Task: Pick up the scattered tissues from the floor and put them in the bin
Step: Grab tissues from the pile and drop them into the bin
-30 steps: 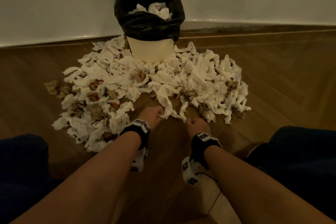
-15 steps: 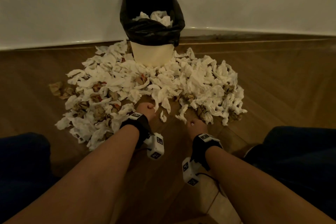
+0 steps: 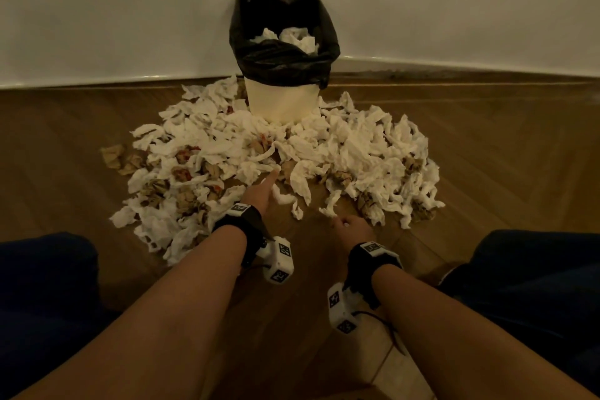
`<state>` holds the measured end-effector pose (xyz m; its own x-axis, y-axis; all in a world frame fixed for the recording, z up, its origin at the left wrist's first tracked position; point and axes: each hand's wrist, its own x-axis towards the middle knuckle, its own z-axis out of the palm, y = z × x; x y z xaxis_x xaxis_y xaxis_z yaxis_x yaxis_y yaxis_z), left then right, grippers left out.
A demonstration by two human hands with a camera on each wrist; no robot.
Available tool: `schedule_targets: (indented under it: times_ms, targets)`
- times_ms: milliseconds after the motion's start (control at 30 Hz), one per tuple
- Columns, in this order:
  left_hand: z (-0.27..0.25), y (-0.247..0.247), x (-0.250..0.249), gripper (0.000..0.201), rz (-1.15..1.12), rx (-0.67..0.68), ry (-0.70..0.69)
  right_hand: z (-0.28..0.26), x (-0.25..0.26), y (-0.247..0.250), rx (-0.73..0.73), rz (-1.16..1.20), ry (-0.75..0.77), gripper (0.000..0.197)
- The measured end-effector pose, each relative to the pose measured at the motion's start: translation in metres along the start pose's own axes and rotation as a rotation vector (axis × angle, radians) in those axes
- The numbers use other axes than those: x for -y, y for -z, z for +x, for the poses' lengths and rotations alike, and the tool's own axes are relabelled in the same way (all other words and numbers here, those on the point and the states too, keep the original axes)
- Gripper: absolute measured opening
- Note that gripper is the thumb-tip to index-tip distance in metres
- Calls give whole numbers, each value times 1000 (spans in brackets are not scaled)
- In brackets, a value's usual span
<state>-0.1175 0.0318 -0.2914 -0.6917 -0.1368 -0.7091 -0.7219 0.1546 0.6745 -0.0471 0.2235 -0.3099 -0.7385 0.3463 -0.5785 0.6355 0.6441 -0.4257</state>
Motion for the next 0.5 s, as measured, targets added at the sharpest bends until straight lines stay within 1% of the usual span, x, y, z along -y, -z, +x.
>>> schedule_targets:
  times_ms: [67, 133, 167, 200, 267, 333, 367, 400, 433, 500]
  targets:
    - [-1, 2, -7, 58, 198, -33, -37, 0, 8, 2, 76, 144, -33, 34]
    - [-2, 6, -9, 37, 351, -53, -70, -2, 17, 5, 157, 287, -66, 36]
    - [-4, 7, -10, 28, 380, -54, -85, -3, 21, 6, 194, 300, -70, 35]
    - [-1, 7, -10, 24, 371, -50, -103, -3, 23, 8, 226, 276, -69, 34]
    - [-2, 7, -11, 24, 214, -24, -98, -4, 27, 12, 257, 183, -48, 36]
    - [-6, 11, -14, 24, 161, -69, -119, -4, 28, 16, 278, 102, -33, 39]
    - [-7, 12, -16, 27, 149, -86, -117, -6, 30, 19, 288, 90, -37, 39]
    - [-9, 12, -17, 32, 117, -71, -134, -5, 31, 22, 296, 84, -39, 39]
    - [-15, 12, -21, 35, 29, -43, -136, -4, 32, 24, 300, 97, -38, 40]
    - [-25, 10, -27, 40, -154, 24, -92, -4, 39, 28, 295, 203, -94, 42]
